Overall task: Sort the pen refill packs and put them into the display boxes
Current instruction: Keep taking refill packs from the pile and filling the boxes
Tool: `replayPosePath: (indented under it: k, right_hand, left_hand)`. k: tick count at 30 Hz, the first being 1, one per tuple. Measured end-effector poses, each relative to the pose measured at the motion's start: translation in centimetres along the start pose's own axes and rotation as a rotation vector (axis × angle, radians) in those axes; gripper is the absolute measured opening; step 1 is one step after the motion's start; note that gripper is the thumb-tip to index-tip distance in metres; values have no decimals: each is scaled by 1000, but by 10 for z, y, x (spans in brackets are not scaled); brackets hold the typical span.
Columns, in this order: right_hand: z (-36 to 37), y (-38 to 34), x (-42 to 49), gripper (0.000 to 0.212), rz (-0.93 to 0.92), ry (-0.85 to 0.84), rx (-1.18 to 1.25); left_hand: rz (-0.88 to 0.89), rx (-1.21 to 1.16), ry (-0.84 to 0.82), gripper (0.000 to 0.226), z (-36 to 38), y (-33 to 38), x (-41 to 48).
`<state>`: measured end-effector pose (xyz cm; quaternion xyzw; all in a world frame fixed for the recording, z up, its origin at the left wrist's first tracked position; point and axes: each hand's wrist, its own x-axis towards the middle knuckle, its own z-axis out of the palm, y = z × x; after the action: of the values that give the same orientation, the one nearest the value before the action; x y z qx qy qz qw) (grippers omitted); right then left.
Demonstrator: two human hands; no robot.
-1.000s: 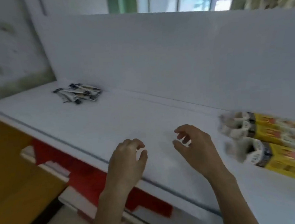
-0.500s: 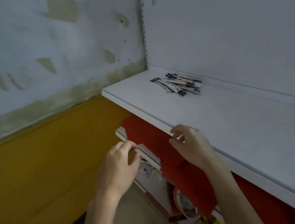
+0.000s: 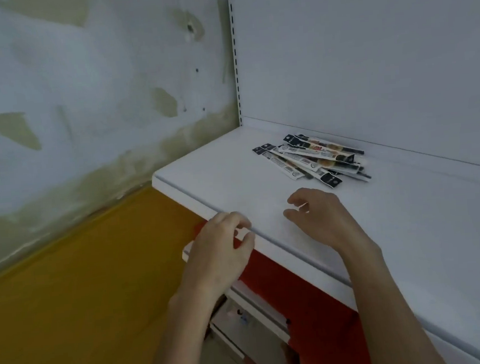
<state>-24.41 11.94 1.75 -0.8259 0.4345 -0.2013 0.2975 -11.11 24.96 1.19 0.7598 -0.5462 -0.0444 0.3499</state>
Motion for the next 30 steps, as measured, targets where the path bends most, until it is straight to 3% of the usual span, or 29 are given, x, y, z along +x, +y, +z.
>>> replayPosePath:
  k: [3,9,13,17,19,26,30]
  right_hand:
    - [1,-2,41,37,65,-21,-57]
    - [2,6,99,37,233,155,-202]
    - [9,11,116,62,303,225,-314]
    - [23,-1,120,37,323,265,-494]
    - [33,-11,123,30,325,241,-491]
    - [65,-40,124,29,294,379,-235]
    - [77,-45,124,38,131,365,-158]
  left_hand:
    - [26,-17,-64,20,7,-12,46]
    - [-15,-250,-220,25,32,-28,116]
    - [-165,-540,-282,26,48,-38,155]
    - [-449,-899,-379,24,54,-50,187]
    - [-492,-1011,-426,34,53,-51,199]
    - [-525,-1096,-511,41,52,-67,224]
    - [-386,-863,-455,32,55,-75,231]
